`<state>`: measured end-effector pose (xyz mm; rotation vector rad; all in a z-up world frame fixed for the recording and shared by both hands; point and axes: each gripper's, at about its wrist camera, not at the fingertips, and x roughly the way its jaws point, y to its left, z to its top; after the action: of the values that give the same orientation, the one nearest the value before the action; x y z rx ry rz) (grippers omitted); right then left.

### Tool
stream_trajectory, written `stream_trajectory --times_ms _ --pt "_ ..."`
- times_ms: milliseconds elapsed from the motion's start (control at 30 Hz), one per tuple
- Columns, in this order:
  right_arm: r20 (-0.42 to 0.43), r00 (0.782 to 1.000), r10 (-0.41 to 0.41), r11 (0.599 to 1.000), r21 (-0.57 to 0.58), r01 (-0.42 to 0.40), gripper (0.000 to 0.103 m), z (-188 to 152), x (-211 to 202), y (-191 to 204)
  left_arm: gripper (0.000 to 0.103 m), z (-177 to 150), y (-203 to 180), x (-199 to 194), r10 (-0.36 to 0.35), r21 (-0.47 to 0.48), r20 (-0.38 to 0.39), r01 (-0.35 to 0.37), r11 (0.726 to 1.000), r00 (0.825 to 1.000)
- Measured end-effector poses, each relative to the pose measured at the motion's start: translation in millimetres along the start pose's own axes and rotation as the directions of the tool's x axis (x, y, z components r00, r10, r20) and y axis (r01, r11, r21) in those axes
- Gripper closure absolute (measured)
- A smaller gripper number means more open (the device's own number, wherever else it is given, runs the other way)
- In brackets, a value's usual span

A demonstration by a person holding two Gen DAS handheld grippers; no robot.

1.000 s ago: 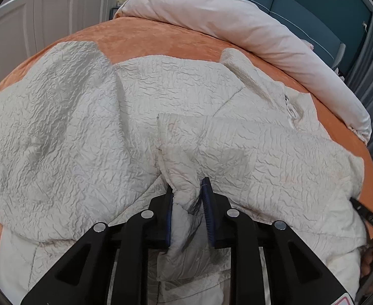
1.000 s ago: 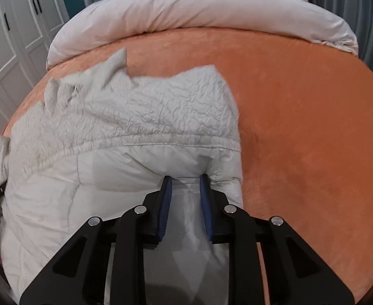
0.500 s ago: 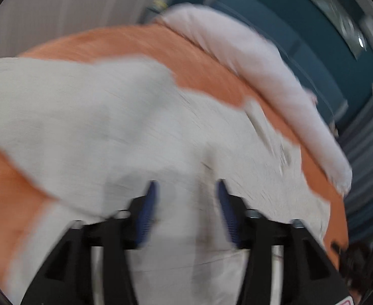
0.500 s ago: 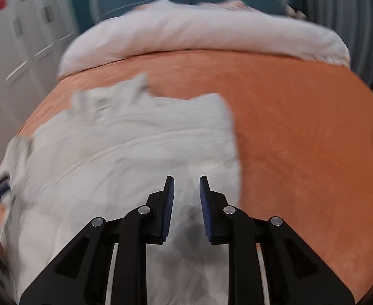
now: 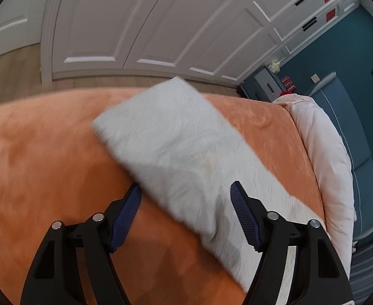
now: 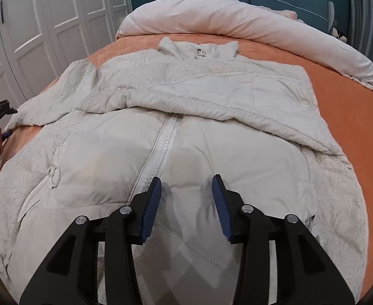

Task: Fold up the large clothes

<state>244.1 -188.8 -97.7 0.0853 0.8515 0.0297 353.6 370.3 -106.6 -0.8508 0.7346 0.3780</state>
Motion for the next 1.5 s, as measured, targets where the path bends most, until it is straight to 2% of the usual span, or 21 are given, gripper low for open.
stream_trajectory --times_ms 67,100,200,300,367,433,500,600,667,733,800,833,867,933,1000,1067,1200,1267,1400,1433,1500 --pt "-0.001 1.0 0.029 0.999 0.039 -0.029 0.061 -3 3 -6 0.087 3 -15 4 -0.019 0.047 -0.02 0.02 0.999 1.0" --pt "0.0 0.999 0.042 0.998 0.057 -0.042 0.061 -4 5 -7 0.098 3 -34 2 -0.037 0.097 -0.015 0.038 0.995 0.999" --pt "0.015 0.998 0.059 0.996 0.071 -0.06 0.061 -8 7 -9 0.102 4 -87 -27 -0.147 0.226 0.013 0.14 0.964 0.989" --pt "0.036 0.997 0.075 0.993 0.088 -0.078 0.06 -11 9 -10 0.102 -22 -172 -80 -0.304 0.411 0.014 0.272 0.87 0.952" --pt "0.044 0.995 0.091 0.99 0.102 -0.096 0.06 -12 9 -13 0.102 -63 -237 -120 -0.426 0.528 -0.037 0.379 0.759 0.904" --pt "0.052 0.992 0.112 0.986 0.12 -0.118 0.06 -13 6 -16 0.102 -111 -289 -140 -0.502 0.588 -0.135 0.477 0.653 0.854" --pt "0.061 0.989 0.132 0.98 0.144 -0.14 0.058 -14 2 -19 0.101 -171 -331 -148 -0.524 0.605 -0.267 0.564 0.562 0.809" --pt "0.087 0.983 0.164 0.964 0.198 -0.178 0.051 -19 -12 -30 0.088 -264 -358 -128 -0.455 0.612 -0.418 0.614 0.498 0.786" --pt "0.101 0.978 0.185 0.948 0.246 -0.205 0.05 -26 -23 -43 0.052 -313 -357 -106 -0.369 0.626 -0.469 0.597 0.502 0.802" --pt "0.104 0.975 0.194 0.935 0.282 -0.216 0.05 -33 -32 -56 0.051 -354 -339 -81 -0.281 0.632 -0.501 0.568 0.528 0.818" --pt "0.101 0.978 0.183 0.934 0.291 -0.205 0.05 -37 -40 -66 0.051 -366 -317 -67 -0.225 0.613 -0.533 0.556 0.562 0.816" --pt "0.094 0.982 0.161 0.94 0.289 -0.182 0.049 -38 -45 -73 0.051 -365 -303 -61 -0.208 0.589 -0.549 0.551 0.592 0.81" --pt "0.09 0.985 0.149 0.943 0.286 -0.169 0.046 -38 -48 -78 0.051 -355 -288 -58 -0.205 0.561 -0.552 0.542 0.626 0.808" --pt "0.08 0.989 0.122 0.95 0.279 -0.14 0.045 -31 -52 -88 0.051 -331 -270 -58 -0.217 0.54 -0.528 0.522 0.66 0.821" --pt "0.082 0.991 0.106 0.958 0.26 -0.124 0.045 -20 -51 -93 0.05 -303 -260 -56 -0.225 0.545 -0.47 0.481 0.686 0.853" --pt "0.088 0.992 0.089 0.962 0.251 -0.109 0.045 2 -46 -97 0.049 -264 -247 -52 -0.213 0.556 -0.381 0.407 0.725 0.9" --pt "0.108 0.987 0.115 0.937 0.318 -0.144 0.045 48 -13 -110 0.049 -204 -233 -36 -0.18 0.511 -0.27 0.299 0.806 0.946" --pt "0.095 0.989 0.111 0.929 0.343 -0.137 0.045 65 8 -116 0.049 -184 -224 -20 -0.144 0.502 -0.23 0.244 0.83 0.963" --pt "0.034 0.993 0.114 0.909 0.401 -0.118 0.044 92 54 -116 0.049 -173 -213 3 -0.101 0.491 -0.231 0.205 0.847 0.968" --pt "0.013 0.992 0.127 0.908 0.402 -0.121 0.048 97 65 -112 0.049 -174 -210 9 -0.088 0.501 -0.234 0.198 0.842 0.968" --pt "-0.026 0.988 0.154 0.921 0.366 -0.134 0.094 109 80 -99 0.051 -181 -209 14 -0.067 0.532 -0.233 0.185 0.826 0.97"
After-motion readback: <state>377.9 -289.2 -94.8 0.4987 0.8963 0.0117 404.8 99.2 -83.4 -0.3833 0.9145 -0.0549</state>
